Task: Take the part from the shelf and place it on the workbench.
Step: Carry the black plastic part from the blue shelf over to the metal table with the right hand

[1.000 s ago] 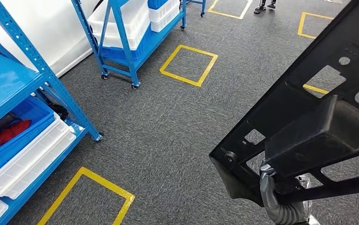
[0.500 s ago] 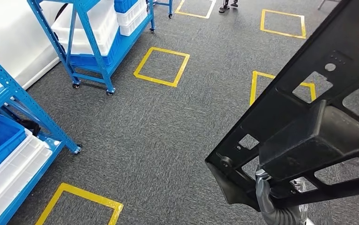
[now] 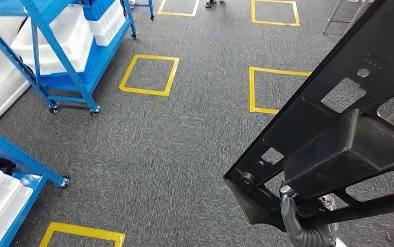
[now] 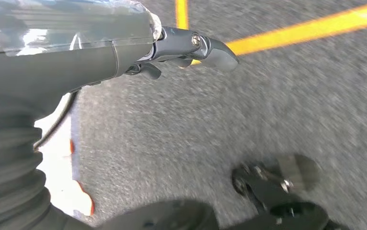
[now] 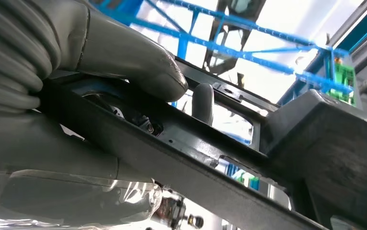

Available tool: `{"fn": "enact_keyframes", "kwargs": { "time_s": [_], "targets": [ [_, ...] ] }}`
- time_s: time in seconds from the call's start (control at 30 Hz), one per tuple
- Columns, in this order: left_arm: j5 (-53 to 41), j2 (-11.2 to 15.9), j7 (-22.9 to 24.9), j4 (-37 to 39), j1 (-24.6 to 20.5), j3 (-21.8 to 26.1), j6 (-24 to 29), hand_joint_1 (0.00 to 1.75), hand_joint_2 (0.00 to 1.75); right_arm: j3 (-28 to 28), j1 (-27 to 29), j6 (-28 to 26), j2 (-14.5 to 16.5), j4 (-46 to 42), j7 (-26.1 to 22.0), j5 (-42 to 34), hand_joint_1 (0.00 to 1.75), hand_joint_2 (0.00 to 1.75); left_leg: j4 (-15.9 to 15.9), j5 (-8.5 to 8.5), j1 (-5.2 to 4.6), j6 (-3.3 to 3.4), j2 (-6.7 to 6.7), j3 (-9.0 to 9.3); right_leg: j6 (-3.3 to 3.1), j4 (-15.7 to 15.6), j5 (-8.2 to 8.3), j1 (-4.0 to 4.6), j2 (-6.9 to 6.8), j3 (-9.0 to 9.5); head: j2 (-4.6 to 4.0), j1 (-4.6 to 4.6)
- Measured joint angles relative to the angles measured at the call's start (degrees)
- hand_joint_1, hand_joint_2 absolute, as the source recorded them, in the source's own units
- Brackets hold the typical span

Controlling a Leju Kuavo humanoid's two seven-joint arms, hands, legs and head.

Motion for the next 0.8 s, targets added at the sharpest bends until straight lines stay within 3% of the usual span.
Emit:
{"fn": "enact_keyframes", "kwargs": {
  "time_s": [0.07, 0.1, 0.13, 0.17, 0.23, 0.3, 0.37, 0.43, 0.5, 0.57, 0.63, 0.67, 0.7, 0.73, 0.8],
  "targets": [
    [0.05, -0.47, -0.32, 0.00, -0.26, 0.00, -0.07, 0.00, 1.75, -0.02, -0.51, 0.24, 0.21, -0.01, 0.52, 0.34, 1.75, 1.75, 7.69, -3.83, 0.18, -0.23, -2.40, -3.65, -0.49, -0.09, 0.07, 0.08, 0.95, 0.00, 0.00, 0.00],
    [0.07, -0.66, -0.43, 0.00, -0.45, 0.00, -0.09, 0.00, 1.75, -0.02, -0.66, 0.31, 0.34, -0.01, 0.81, 0.43, 1.75, 1.75, 11.65, -5.29, 0.20, -0.28, -2.78, -5.55, -0.58, -0.05, 0.06, 0.21, 1.51, -0.01, 0.00, 0.00],
    [0.08, -0.86, -0.45, 0.00, -0.62, 0.00, -0.15, 0.00, 1.75, -0.02, -0.73, 0.37, 0.45, -0.01, 1.06, 0.47, 1.75, 1.75, 14.15, -5.77, 0.19, -0.27, -2.93, -6.79, -0.65, 0.00, 0.04, 0.33, 2.13, 0.02, 0.00, 0.00],
    [0.09, -1.01, -0.42, 0.00, -0.72, 0.00, -0.22, 0.00, 1.75, -0.03, -0.78, 0.45, 0.55, -0.01, 1.32, 0.44, 1.75, 1.75, 14.50, -5.06, 0.18, -0.18, -3.02, -7.05, -0.67, 0.08, 0.03, 0.44, 2.85, 0.07, 0.00, 0.00],
    [0.14, -1.27, -0.20, 0.00, -0.67, 0.01, -0.37, 0.00, 1.75, -0.08, -0.96, 0.77, 0.72, -0.01, 1.78, 0.16, 1.75, 1.75, 8.75, -0.81, 0.19, 0.22, -3.70, -4.68, -0.61, 0.29, -0.02, 0.53, 4.43, 0.22, 0.00, 0.00],
    [0.33, -1.40, 0.21, 0.00, -0.41, 0.02, -0.43, 0.00, 1.75, -0.17, -1.39, 1.31, 0.84, 0.09, 2.10, -0.22, 1.75, 1.75, 1.15, 2.41, 0.21, 0.73, -6.05, -1.64, -0.28, 0.63, -0.05, 0.56, 5.88, 0.08, 0.00, 0.00],
    [0.51, -1.48, 0.80, 0.00, -0.33, 0.03, -0.43, 0.00, 1.75, -0.28, -2.00, 1.72, 0.87, 0.33, 2.24, -0.43, 1.75, 1.75, -1.91, 2.75, 0.07, 1.17, -7.45, -0.61, 0.44, 0.75, 0.14, 0.35, 7.03, -0.41, 0.00, 0.01],
    [0.61, -1.58, 1.48, 0.00, -0.51, 0.04, -0.43, 0.00, 1.75, -0.49, -2.34, 1.90, 0.89, 0.60, 2.27, -0.49, 1.75, 1.75, -2.56, 3.04, 0.02, 1.78, -6.61, -0.36, 1.23, 0.61, 0.41, 0.13, 7.70, -0.73, 0.00, 0.01],
    [0.68, -1.66, 1.95, 0.00, -0.50, 0.07, -0.41, 0.00, 1.75, -0.79, -2.56, 1.98, 0.90, 0.76, 2.21, -0.54, 1.75, 1.75, -3.40, 3.62, 0.19, 2.51, -5.34, 0.03, 1.70, 2.37, -0.80, 0.28, 5.59, -1.65, 0.00, 0.01],
    [0.80, -1.68, 2.06, 0.00, -0.27, 0.12, -0.25, 0.00, 1.75, -1.13, -2.87, 1.99, 0.90, 0.92, 2.07, -0.79, 1.75, 1.75, -3.83, 3.88, 0.17, 2.90, -3.89, 0.14, 2.05, 8.45, -4.20, 0.32, 2.43, -4.62, 0.00, 0.01],
    [1.13, -1.68, 1.81, 0.00, -0.06, 0.26, 0.03, 0.00, 1.75, -1.46, -2.94, 2.22, 0.92, 1.29, 1.85, -1.47, 1.75, 1.75, -3.81, 3.76, 0.03, 2.95, -2.43, 0.14, 2.48, 15.22, -6.72, -0.02, 1.34, -7.96, 0.00, 0.01],
    [1.31, -1.68, 1.53, 0.00, 0.00, 0.36, 0.21, 0.00, 1.75, -1.66, -2.93, 2.42, 0.93, 1.58, 1.72, -1.91, 1.75, 1.75, -3.80, 3.65, 0.00, 2.90, -1.71, 0.20, 2.67, 16.29, -6.54, -0.21, 1.13, -8.50, 0.00, 0.01],
    [1.46, -1.68, 1.15, 0.00, 0.03, 0.46, 0.44, 0.00, 1.75, -1.85, -2.98, 2.67, 0.93, 1.96, 1.55, -2.35, 1.75, 1.75, -3.78, 3.49, 0.00, 2.80, -1.01, 0.32, 2.82, 15.01, -5.29, -0.41, 0.86, -7.83, 0.00, 0.01],
    [1.54, -1.68, 0.73, 0.00, 0.03, 0.53, 0.67, 0.00, 1.75, -2.04, -3.11, 2.95, 0.93, 2.38, 1.32, -2.75, 1.75, 1.75, -3.74, 3.30, 0.01, 2.63, -0.37, 0.51, 2.91, 11.65, -3.35, -0.55, 0.28, -6.06, 0.00, 0.02],
    [1.49, -1.68, 0.14, 0.00, -0.05, 0.57, 0.98, 0.00, 1.75, -2.23, -3.60, 3.35, 0.97, 3.10, 0.84, -3.17, 1.75, 1.75, -3.50, 2.78, -0.20, 2.10, 0.66, 0.86, 2.62, 3.88, -0.55, -0.45, -2.35, -2.01, 0.00, 0.01]
  ]
}}
